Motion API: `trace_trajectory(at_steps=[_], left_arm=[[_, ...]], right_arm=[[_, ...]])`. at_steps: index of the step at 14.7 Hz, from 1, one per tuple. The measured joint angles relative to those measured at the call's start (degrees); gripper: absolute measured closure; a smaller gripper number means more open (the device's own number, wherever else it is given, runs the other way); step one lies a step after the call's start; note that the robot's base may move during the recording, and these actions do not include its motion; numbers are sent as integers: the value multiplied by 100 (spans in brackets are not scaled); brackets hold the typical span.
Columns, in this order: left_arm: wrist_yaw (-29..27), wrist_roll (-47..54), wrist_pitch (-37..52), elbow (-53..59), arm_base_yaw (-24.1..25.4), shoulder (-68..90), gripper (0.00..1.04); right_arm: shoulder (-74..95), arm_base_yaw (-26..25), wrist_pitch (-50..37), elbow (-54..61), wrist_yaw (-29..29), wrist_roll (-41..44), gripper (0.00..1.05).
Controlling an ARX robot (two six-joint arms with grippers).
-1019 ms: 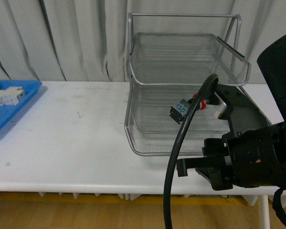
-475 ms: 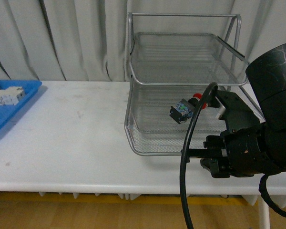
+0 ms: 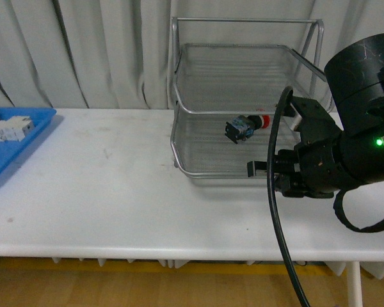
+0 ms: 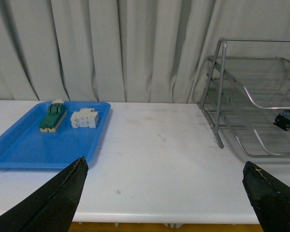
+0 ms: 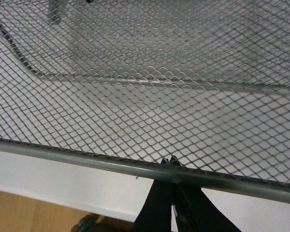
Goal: Place button on rack with both arms
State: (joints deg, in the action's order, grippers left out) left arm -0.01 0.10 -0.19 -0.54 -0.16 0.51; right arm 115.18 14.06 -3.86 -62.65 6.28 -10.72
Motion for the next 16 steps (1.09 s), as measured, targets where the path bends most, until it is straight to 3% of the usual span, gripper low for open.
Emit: trace_trajectory(at_steps=[9, 16], left_arm=[[0, 0, 0, 0, 0, 0, 7], [0, -2, 0, 0, 0, 0, 7]], right_arm=[[660, -400, 254, -1231, -479, 525, 103], [297, -433, 136, -612, -358, 275, 103]])
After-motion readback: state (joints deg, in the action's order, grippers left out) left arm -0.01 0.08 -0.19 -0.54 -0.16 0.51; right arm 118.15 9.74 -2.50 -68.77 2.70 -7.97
